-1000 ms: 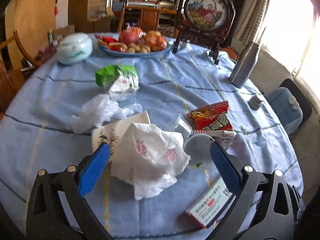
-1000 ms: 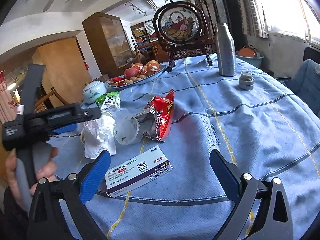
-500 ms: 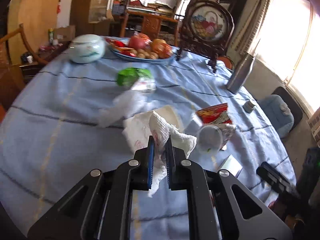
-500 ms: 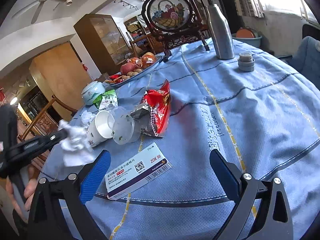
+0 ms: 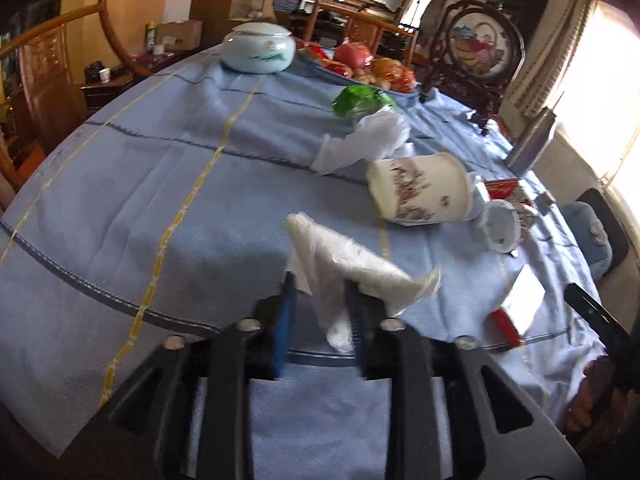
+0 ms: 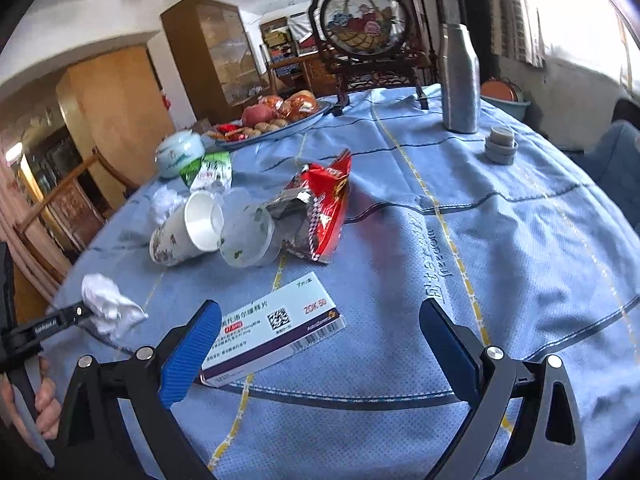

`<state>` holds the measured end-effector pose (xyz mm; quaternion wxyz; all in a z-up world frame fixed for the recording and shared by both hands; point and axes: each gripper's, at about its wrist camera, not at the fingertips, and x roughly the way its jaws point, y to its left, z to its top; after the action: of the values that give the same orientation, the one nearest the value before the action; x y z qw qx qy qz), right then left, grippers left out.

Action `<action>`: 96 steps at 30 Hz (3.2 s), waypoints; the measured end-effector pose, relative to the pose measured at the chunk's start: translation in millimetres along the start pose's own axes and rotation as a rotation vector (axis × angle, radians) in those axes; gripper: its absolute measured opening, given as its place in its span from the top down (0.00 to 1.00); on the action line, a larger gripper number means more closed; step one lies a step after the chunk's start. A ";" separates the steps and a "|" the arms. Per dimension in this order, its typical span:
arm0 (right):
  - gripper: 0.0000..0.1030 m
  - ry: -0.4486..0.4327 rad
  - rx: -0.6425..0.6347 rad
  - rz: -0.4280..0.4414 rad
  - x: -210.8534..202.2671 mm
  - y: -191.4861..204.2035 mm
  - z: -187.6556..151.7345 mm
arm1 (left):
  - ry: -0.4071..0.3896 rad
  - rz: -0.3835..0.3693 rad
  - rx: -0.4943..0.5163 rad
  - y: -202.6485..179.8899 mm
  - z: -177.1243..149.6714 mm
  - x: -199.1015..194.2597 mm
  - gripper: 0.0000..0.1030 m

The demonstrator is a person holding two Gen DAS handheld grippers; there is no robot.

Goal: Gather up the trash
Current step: 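Grasp the crumpled white tissue with the left tool, then grasp the white medicine box with the right tool while the left tool lifts the tissue, then lift the tissue and medicine box off the table with both tools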

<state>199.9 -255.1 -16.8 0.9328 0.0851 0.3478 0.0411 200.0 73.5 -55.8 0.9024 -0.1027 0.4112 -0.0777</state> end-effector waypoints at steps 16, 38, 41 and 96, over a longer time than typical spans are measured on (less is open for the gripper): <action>0.13 0.116 -0.401 -0.169 51.5 113.3 6.3 | -0.002 -0.063 -0.085 20.1 -5.5 2.9 0.50; 0.14 0.157 -0.113 -0.129 23.9 28.1 -4.9 | -0.022 -0.099 -0.044 10.6 -8.0 -9.0 0.45; 0.15 0.205 -0.107 -0.120 39.0 26.4 -3.1 | -0.027 -0.098 -0.033 7.3 -7.6 -14.4 0.43; 0.49 -0.048 -0.237 0.039 0.1 31.3 -6.3 | -0.125 0.016 -0.032 10.9 6.1 -74.5 0.82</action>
<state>195.2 -223.6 -15.7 0.9433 -0.0178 0.3165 0.0980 156.9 101.5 -0.4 0.9252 -0.1186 0.3560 -0.0572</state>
